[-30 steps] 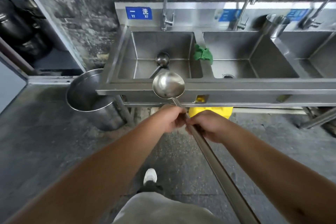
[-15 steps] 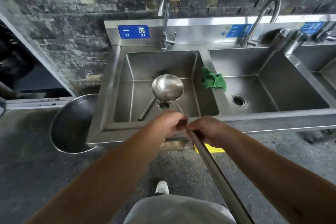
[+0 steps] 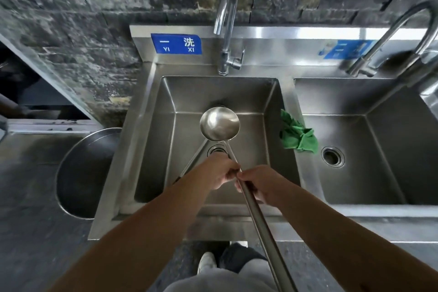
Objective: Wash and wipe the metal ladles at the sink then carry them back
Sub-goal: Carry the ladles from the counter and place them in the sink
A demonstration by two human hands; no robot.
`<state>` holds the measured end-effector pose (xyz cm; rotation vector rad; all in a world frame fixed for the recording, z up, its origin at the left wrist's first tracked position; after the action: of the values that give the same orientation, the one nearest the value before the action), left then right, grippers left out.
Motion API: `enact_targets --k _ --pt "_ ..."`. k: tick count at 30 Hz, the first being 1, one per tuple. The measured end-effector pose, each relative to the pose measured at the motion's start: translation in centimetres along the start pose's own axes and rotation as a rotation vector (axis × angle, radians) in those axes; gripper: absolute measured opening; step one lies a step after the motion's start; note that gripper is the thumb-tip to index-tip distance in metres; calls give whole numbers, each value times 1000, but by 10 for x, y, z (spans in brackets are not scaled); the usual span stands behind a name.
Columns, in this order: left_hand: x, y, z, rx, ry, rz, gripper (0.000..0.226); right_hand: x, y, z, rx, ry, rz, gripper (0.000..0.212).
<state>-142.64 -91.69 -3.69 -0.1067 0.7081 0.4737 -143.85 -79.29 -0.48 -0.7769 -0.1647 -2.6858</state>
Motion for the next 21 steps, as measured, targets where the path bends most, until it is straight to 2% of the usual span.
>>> enact_targets --k 4,8,15,21 --pt "-11 7 -43 -56 -26 -30 19 22 -3 -48 11 57 28 26" --pt "-16 7 -88 -96 -43 -66 17 35 -2 -94 15 100 61 19" --pt "-14 -2 -153 -71 -69 -127 21 34 7 -165 -21 149 138 15" --pt "-13 -12 -191 -95 -74 -86 24 38 20 -200 -20 141 158 13"
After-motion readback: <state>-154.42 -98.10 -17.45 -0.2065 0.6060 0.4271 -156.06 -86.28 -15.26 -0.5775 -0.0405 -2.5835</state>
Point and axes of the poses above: each hand's wrist, its own z-axis away from the middle knuckle, its own y-axis out of the palm, x = y × z, the point moved 4 cm from there along -z, towards the middle knuckle, and after that the axes turned 7 degrees about -x, right-handed, at the moved point
